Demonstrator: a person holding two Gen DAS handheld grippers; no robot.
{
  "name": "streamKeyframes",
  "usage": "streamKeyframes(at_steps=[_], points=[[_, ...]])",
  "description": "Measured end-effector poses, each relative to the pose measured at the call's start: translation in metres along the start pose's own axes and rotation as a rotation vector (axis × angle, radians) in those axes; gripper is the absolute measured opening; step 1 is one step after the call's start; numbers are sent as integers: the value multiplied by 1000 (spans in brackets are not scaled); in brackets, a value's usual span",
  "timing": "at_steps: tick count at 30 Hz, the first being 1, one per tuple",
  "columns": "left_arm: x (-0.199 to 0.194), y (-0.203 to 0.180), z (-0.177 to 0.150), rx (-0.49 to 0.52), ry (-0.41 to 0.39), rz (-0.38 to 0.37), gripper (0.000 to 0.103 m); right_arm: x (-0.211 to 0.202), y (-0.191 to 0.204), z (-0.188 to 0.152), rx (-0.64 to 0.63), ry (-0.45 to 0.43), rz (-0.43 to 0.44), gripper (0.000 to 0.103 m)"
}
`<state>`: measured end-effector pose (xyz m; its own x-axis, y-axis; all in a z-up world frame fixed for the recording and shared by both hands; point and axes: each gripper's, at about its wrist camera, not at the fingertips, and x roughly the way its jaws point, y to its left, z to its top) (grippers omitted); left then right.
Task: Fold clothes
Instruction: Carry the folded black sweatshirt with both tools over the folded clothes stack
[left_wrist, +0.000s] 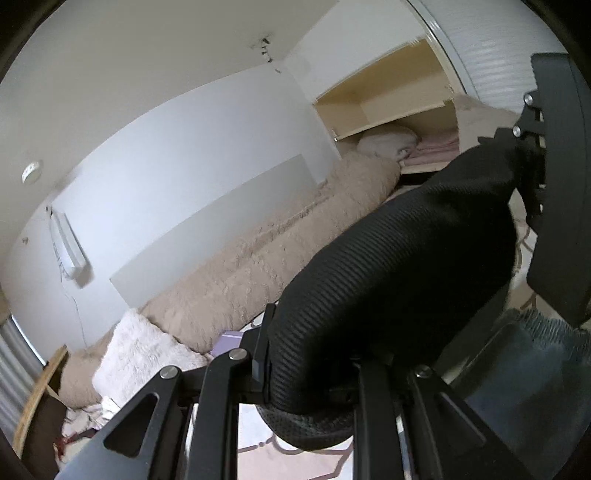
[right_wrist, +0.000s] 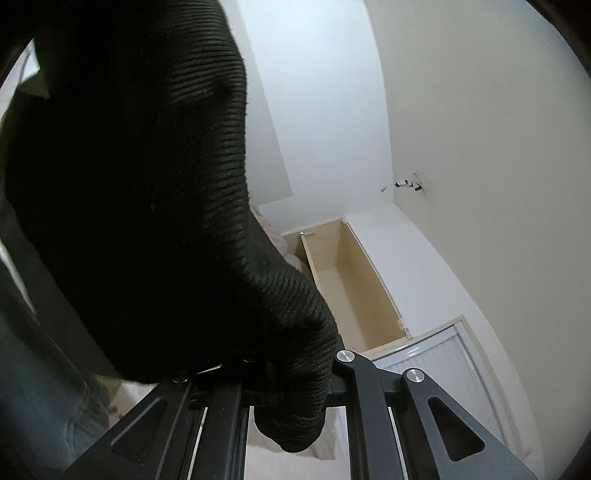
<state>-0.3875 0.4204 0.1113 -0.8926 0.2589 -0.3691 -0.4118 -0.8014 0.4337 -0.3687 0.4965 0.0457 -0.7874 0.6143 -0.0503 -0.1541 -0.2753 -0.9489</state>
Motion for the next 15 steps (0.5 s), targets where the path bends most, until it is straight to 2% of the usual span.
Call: streamKeyframes(at_steps=[4, 8, 11, 13, 15], points=[[-16, -17, -40, 59, 10, -61, 18, -19, 27, -23, -90, -50, 19, 9], [-50, -63, -103, 234, -31, -78, 18, -62, 60, -71, -177, -89, 84, 9], [-67, -105, -149, 332, -25, -117, 18, -87, 85, -104, -248, -79, 158, 9], [-76, -133, -173, 418, -66, -83, 18, -96, 101, -125, -311, -64, 181, 9], [-87, -152, -183, 473, -118, -45, 18, -104, 106, -140, -377, -69, 166, 9]])
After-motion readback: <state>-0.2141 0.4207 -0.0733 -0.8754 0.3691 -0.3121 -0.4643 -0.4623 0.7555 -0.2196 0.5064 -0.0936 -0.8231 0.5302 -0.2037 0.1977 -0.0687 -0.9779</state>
